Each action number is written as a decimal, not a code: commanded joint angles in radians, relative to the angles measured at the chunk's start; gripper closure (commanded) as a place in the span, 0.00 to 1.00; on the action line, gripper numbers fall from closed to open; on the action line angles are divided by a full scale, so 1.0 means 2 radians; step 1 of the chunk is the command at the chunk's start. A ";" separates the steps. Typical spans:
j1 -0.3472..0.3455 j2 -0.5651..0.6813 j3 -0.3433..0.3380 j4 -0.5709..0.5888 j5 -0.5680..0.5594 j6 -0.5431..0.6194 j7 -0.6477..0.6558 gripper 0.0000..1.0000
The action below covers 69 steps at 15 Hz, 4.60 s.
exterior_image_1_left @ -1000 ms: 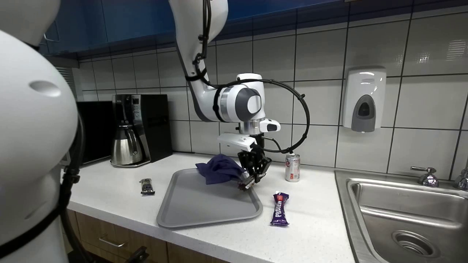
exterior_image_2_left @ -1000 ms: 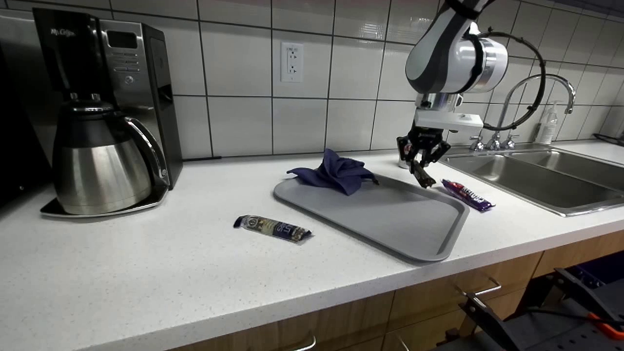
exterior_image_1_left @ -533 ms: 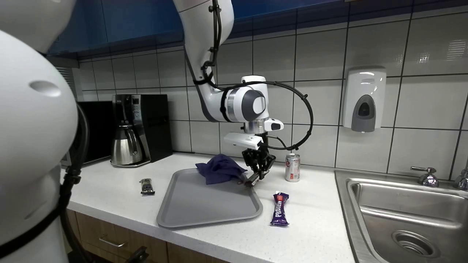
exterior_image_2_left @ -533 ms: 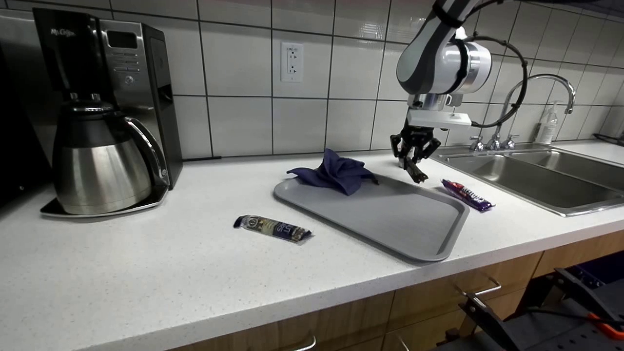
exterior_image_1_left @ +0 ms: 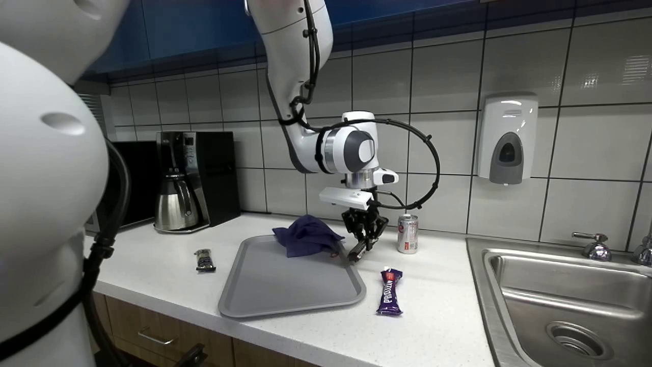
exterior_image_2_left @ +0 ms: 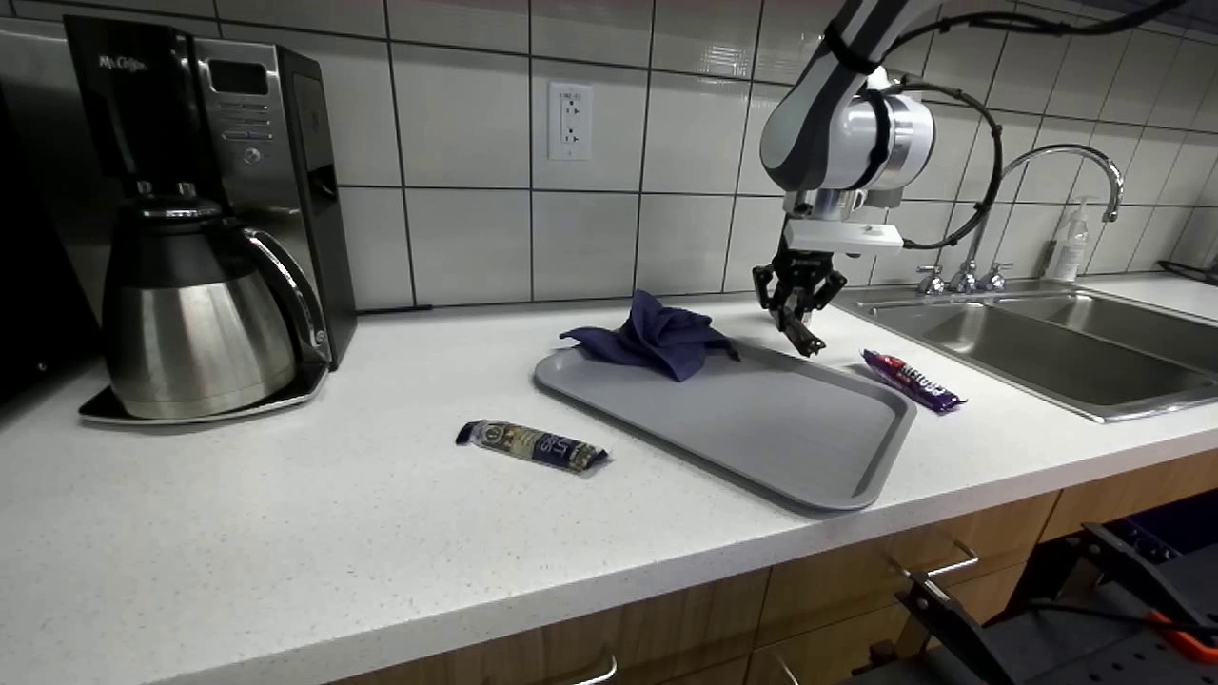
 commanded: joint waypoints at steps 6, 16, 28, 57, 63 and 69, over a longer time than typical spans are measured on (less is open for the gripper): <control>-0.005 0.032 -0.012 0.056 -0.017 -0.023 -0.023 0.94; -0.002 0.057 -0.019 0.075 -0.027 -0.026 -0.024 0.94; -0.007 0.039 -0.010 0.061 -0.018 -0.030 -0.030 0.00; 0.030 -0.228 0.036 -0.187 -0.013 -0.040 -0.036 0.00; 0.048 -0.287 0.051 -0.228 -0.015 -0.060 -0.026 0.00; 0.049 -0.272 0.053 -0.220 -0.016 -0.047 -0.033 0.00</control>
